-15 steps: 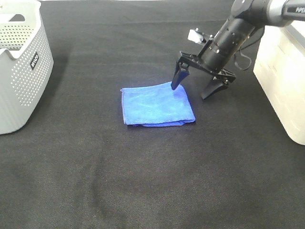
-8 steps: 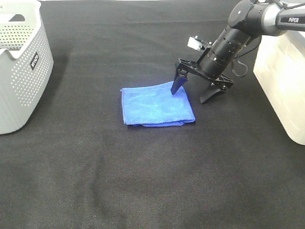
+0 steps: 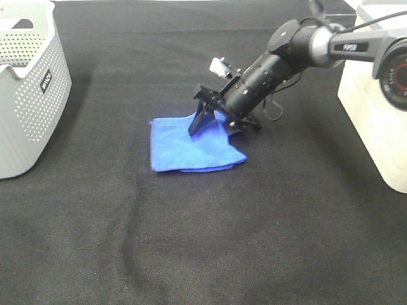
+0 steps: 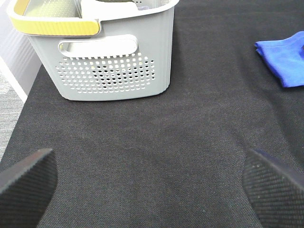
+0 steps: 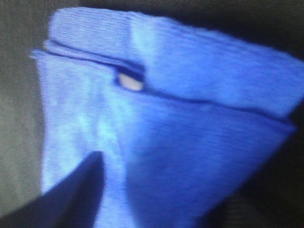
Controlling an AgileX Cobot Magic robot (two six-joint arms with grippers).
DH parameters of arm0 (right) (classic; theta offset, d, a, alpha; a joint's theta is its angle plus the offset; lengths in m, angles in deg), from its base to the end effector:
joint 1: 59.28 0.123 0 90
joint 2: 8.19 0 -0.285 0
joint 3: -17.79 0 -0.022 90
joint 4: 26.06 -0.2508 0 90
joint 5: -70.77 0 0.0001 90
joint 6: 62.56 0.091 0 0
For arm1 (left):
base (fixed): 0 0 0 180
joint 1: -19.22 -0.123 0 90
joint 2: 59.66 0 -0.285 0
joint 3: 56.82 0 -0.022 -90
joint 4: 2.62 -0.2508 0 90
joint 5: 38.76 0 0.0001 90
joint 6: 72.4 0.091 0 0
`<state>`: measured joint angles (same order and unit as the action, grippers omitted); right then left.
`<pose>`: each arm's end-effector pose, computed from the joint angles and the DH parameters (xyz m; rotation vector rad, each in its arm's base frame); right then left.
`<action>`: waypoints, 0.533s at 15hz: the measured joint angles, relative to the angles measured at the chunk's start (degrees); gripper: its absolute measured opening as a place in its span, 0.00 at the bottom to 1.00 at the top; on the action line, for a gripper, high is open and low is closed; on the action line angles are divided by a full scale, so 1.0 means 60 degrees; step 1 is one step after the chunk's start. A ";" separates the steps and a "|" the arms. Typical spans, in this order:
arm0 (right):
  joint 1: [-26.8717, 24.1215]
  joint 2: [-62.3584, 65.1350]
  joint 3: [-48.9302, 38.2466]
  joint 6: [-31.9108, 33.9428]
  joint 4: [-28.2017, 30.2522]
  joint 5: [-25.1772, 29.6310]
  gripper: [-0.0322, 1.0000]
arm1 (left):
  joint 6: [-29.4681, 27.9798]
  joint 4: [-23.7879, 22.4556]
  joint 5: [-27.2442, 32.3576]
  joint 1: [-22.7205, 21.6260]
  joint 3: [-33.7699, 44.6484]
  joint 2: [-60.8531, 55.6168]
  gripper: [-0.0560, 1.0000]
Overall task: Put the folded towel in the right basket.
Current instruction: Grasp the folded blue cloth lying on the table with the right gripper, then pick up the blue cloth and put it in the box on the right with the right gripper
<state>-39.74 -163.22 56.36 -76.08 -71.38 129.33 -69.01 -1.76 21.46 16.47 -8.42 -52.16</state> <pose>0.4629 0.2229 0.0812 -0.2587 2.9022 1.0494 -0.0055 -0.0015 0.2789 0.0120 2.0269 0.0498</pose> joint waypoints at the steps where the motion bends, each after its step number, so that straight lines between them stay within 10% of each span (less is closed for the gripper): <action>1: 0.0010 -0.0038 0.0000 -0.0010 -0.0019 -0.0095 0.44 | 0.0000 0.0000 0.0000 0.0000 0.0000 0.0000 0.99; 3: -0.0010 -0.0086 -0.0010 -0.0010 0.0095 -0.0134 0.21 | 0.0000 0.0000 0.0000 0.0000 0.0000 0.0000 0.99; 8: 0.0000 0.0181 0.0105 -0.0239 0.0506 0.0267 0.21 | 0.0000 0.0000 0.0000 0.0000 0.0000 0.0000 0.99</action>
<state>-39.74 -162.14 56.99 -77.51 -68.35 130.93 -69.01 -1.76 21.46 16.47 -8.42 -52.16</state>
